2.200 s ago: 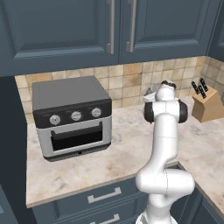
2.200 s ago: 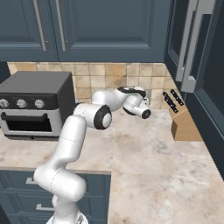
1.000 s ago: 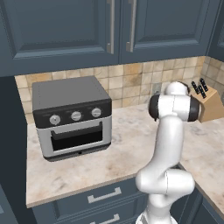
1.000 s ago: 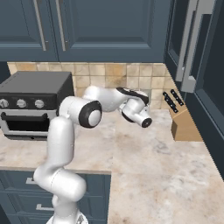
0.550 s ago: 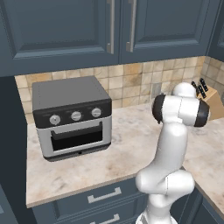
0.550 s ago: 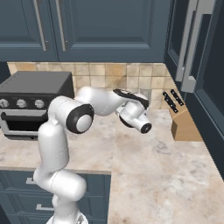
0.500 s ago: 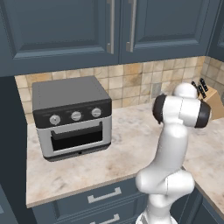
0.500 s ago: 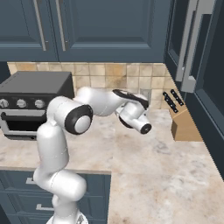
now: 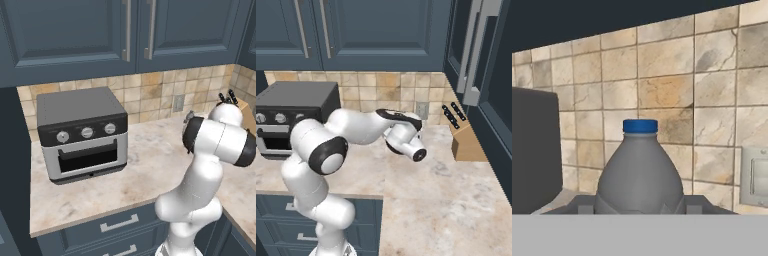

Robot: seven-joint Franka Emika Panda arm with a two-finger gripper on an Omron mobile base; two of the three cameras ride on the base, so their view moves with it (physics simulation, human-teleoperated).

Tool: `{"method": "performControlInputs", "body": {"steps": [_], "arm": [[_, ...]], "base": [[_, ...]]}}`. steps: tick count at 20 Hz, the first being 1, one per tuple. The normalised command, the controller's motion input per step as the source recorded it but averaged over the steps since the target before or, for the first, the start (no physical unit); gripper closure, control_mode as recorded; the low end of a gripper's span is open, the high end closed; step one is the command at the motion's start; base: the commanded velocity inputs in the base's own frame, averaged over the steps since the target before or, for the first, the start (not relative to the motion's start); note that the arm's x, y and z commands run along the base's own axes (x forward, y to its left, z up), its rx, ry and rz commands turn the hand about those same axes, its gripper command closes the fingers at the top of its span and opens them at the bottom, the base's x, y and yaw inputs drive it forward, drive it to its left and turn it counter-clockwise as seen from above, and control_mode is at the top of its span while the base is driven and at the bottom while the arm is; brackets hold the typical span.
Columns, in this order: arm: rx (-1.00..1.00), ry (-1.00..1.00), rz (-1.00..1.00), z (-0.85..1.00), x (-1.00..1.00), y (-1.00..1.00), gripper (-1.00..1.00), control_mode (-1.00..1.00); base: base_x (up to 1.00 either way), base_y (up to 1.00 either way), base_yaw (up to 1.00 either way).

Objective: Place the drinks on the dining counter in a tight cluster.

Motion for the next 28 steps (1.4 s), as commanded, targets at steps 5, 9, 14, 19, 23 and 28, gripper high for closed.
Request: {"method": "performControlInputs", "body": {"steps": [5, 9, 14, 19, 23, 28], "arm": [[-0.01, 0.03, 0.0, 0.19, -0.64, 0.2, 1.0, -1.0], [0.0, 0.04, 0.0, 0.2, -0.62, 0.21, 1.0, -1.0], [0.0, 0.0, 0.0, 0.12, -0.65, 0.16, 1.0, -1.0], [0.0, 0.0, 0.0, 0.1, -0.62, 0.2, 1.0, -1.0], [0.0, 0.0, 0.0, 0.09, -0.56, 0.2, 1.0, -1.0], [0.0, 0.0, 0.0, 0.1, -0.42, 0.23, 1.0, -1.0]], "base": [[0.0, 0.0, 0.0], [0.0, 0.0, 0.0], [0.0, 0.0, 0.0], [0.0, 0.0, 0.0], [0.0, 0.0, 0.0], [0.0, 0.0, 0.0]]}}
